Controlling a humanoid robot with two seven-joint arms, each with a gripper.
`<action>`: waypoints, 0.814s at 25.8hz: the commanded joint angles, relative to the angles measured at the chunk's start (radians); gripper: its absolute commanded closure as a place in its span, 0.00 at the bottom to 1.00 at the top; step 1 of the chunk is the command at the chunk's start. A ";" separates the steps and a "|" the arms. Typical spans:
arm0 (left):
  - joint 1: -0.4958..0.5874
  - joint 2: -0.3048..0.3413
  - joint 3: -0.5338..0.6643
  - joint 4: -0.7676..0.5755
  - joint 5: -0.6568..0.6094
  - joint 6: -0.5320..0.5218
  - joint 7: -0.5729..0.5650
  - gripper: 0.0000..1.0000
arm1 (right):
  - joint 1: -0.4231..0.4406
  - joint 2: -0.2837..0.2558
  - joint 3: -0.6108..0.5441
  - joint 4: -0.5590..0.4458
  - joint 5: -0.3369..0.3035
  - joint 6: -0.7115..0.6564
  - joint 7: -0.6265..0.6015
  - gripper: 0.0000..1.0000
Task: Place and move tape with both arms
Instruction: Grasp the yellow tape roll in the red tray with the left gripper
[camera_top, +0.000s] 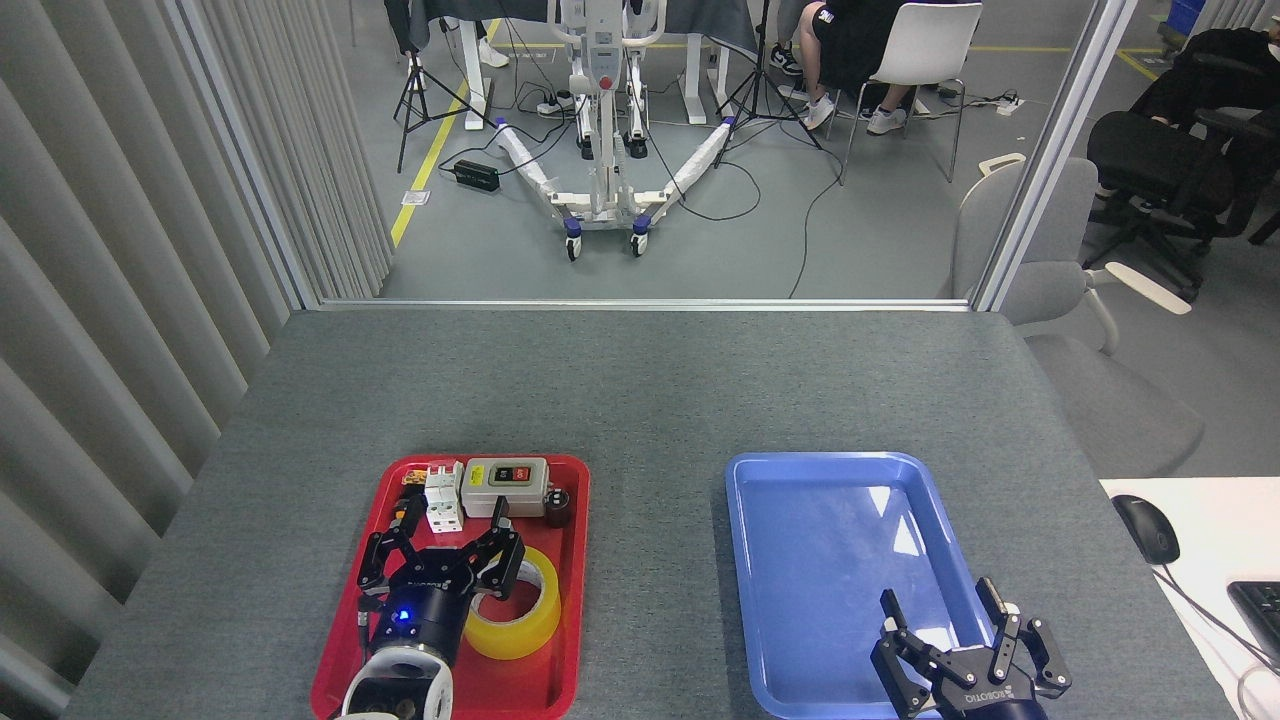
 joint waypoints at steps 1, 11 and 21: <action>-0.009 0.015 0.001 0.010 0.001 0.007 -0.002 0.00 | 0.002 0.000 0.012 0.000 0.001 0.002 0.000 0.01; -0.009 0.017 0.023 -0.038 0.059 0.006 -0.186 0.00 | -0.004 -0.002 0.014 0.002 0.001 0.002 0.000 0.01; -0.041 0.021 0.037 -0.069 0.073 0.007 -0.654 0.00 | -0.005 0.000 0.049 0.002 0.003 0.002 0.000 0.01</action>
